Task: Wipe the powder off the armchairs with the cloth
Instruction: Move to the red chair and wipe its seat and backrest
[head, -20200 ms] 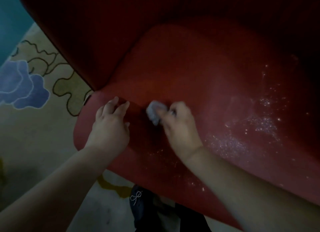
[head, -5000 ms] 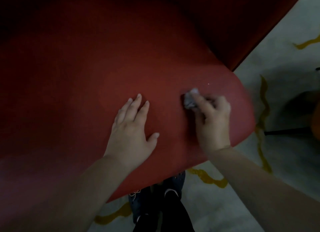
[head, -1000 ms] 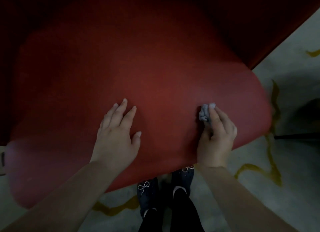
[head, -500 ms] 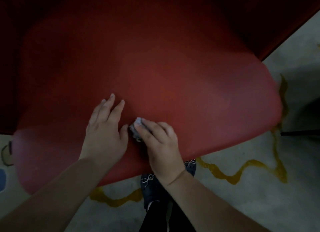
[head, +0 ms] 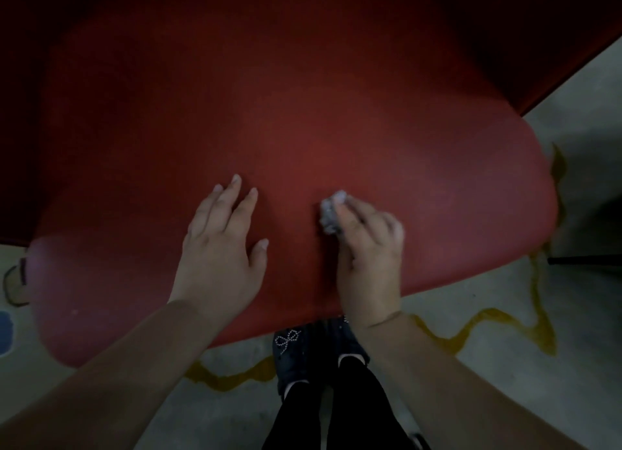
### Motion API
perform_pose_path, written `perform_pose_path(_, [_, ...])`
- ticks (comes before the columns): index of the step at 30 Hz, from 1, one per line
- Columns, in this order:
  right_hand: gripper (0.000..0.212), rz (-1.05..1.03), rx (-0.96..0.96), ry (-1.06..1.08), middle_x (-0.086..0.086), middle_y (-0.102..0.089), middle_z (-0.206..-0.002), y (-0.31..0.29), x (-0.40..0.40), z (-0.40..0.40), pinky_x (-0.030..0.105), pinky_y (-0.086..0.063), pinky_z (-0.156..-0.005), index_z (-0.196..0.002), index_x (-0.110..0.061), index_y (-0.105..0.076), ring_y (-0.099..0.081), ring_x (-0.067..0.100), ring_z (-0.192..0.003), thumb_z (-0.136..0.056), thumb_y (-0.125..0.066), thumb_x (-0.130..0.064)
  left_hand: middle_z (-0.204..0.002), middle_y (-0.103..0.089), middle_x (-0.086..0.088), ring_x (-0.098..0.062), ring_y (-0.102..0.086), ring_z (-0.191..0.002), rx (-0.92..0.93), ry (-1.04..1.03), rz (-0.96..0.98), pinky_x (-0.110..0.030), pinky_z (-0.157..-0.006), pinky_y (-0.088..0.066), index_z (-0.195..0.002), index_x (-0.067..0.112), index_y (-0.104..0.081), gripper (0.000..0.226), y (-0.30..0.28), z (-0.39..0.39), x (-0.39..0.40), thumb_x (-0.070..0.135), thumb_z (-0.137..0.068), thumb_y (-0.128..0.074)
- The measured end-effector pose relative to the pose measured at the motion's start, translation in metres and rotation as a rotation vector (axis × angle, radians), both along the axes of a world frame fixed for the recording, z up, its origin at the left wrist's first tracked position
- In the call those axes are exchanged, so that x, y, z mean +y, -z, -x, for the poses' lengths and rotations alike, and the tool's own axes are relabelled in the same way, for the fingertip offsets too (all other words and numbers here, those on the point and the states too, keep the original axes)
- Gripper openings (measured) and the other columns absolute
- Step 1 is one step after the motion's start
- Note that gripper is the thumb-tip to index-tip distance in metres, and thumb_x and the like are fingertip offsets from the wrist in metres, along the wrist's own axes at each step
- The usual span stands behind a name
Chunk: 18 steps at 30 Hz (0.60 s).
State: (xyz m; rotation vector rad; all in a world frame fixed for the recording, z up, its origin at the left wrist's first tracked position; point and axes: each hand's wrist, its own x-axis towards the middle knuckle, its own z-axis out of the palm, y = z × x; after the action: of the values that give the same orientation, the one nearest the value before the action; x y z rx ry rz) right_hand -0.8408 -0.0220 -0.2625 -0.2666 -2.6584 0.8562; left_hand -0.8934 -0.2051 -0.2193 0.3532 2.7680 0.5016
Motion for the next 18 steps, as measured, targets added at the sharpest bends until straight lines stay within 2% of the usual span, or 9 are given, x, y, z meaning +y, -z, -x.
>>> perform_pose_path(3, [0.039,0.01,-0.061,-0.221,0.0,-0.061,-0.127,-0.004,-0.028,0.004,0.041,-0.046,-0.086,-0.125,-0.019,-0.064,-0.056,0.029,-0.101,-0.092,-0.046,-0.009,-0.159,-0.018,0.0,-0.021,-0.013,-0.146,-0.004,0.006,0.012,-0.04,-0.116,-0.018,-0.148,0.017,-0.033,0.067,-0.001,0.001,0.0,0.027,-0.088,-0.06])
perform_pose_path(6, [0.039,-0.034,-0.055,-0.292,0.001,-0.062,-0.125,-0.007,-0.006,0.012,0.043,-0.047,-0.083,-0.125,-0.02,-0.064,-0.055,0.03,-0.097,-0.093,-0.043,-0.012,-0.159,-0.019,-0.002,-0.023,-0.014,-0.146,-0.005,0.022,0.034,-0.042,-0.118,-0.019,-0.148,0.017,-0.033,0.067,-0.004,0.002,-0.002,0.027,-0.088,-0.061])
perform_pose_path(10, [0.037,-0.152,-0.05,-0.163,0.006,-0.065,-0.119,-0.011,0.059,0.028,0.035,-0.043,-0.085,-0.122,-0.014,-0.066,-0.058,0.029,-0.096,-0.089,-0.056,-0.001,-0.159,-0.016,-0.001,-0.021,-0.009,-0.147,-0.06,-0.02,0.109,-0.044,-0.119,-0.017,-0.15,0.019,-0.028,0.067,-0.021,0.005,-0.013,0.03,-0.091,-0.056])
perform_pose_path(13, [0.041,-0.254,-0.236,-0.178,0.009,-0.067,-0.116,-0.027,0.091,0.034,0.029,-0.031,-0.08,-0.124,-0.015,-0.064,-0.061,0.034,-0.092,-0.087,-0.051,-0.005,-0.16,-0.013,0.0,-0.02,-0.006,-0.147,-0.106,-0.061,0.181,-0.042,-0.12,-0.014,-0.151,0.019,-0.026,0.066,-0.046,0.005,-0.026,0.031,-0.092,-0.054])
perform_pose_path(15, [0.041,-0.165,-0.355,-0.085,0.013,-0.067,-0.114,-0.057,0.103,0.041,0.029,-0.027,-0.079,-0.125,-0.014,-0.064,-0.06,0.036,-0.096,-0.086,-0.052,-0.006,-0.16,-0.012,0.0,-0.02,-0.004,-0.147,-0.144,-0.094,0.207,-0.041,-0.12,-0.011,-0.151,0.019,-0.024,0.066,-0.072,0.005,-0.034,0.031,-0.093,-0.052])
perform_pose_path(18, [0.042,0.005,-0.398,-0.047,0.009,-0.066,-0.118,-0.115,0.101,0.053,0.028,-0.029,-0.097,-0.126,-0.015,-0.063,-0.058,0.029,-0.109,-0.086,-0.06,-0.002,-0.16,-0.014,0.001,-0.02,-0.007,-0.147,-0.156,-0.08,0.249,-0.039,-0.119,-0.007,-0.152,0.02,-0.021,0.066,-0.122,0.003,-0.045,0.033,-0.094,-0.049])
